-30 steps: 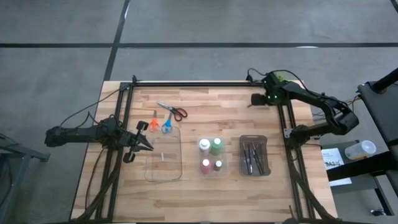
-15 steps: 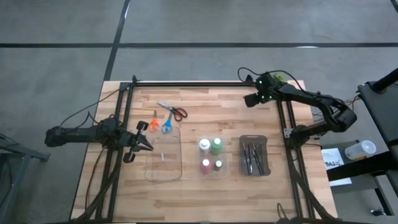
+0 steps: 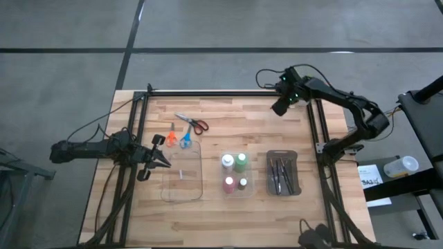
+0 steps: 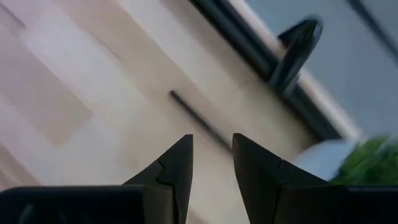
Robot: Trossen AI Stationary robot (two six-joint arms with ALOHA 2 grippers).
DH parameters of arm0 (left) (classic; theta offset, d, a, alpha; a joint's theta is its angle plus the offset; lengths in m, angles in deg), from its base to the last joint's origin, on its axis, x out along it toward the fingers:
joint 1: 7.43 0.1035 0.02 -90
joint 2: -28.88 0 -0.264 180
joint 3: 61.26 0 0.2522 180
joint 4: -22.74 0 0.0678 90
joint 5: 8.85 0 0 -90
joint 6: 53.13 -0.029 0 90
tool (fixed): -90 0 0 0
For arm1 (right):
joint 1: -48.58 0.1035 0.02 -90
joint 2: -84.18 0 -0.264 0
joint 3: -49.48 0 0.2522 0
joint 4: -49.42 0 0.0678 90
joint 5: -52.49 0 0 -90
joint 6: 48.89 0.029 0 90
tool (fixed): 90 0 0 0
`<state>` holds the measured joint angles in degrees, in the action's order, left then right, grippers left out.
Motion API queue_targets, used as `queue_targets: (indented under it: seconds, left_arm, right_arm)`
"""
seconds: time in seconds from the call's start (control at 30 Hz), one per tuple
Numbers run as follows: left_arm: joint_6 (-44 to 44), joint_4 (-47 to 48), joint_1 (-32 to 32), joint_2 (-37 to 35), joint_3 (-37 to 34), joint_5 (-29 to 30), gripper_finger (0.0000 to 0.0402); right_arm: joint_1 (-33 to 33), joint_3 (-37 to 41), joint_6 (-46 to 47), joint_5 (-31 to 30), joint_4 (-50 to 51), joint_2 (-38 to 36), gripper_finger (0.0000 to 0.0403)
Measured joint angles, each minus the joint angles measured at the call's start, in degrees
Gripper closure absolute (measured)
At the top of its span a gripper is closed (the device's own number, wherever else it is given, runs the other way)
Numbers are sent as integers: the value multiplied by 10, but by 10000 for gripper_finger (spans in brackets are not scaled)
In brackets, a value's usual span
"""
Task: Pick & Place Paint Supplies
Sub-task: Put the silver paintbrush into the black bin
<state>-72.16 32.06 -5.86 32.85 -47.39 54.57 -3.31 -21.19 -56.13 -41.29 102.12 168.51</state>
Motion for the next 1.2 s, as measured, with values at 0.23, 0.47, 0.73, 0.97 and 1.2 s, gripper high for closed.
queue_targets:
  seconds: [0.23, 0.47, 0.73, 0.97, 1.2]
  left_arm:
    - [0, 0, 0, 0, 0, 0, 366]
    - [0, 0, 0, 0, 0, 0, 366]
    - [0, 0, 0, 0, 0, 0, 366]
    - [0, 0, 0, 0, 0, 0, 366]
    - [0, 0, 0, 0, 0, 0, 366]
  right_arm:
    - [-1, -127, -189, -9, 109, 104, 294]
    - [-1, -186, -248, -30, 195, 198, 294]
    - [-13, -177, -279, -90, 193, 227, 294]
    - [-20, -175, -322, -30, 173, 222, 294]
    - [-20, -175, -432, 52, 156, 222, 294]
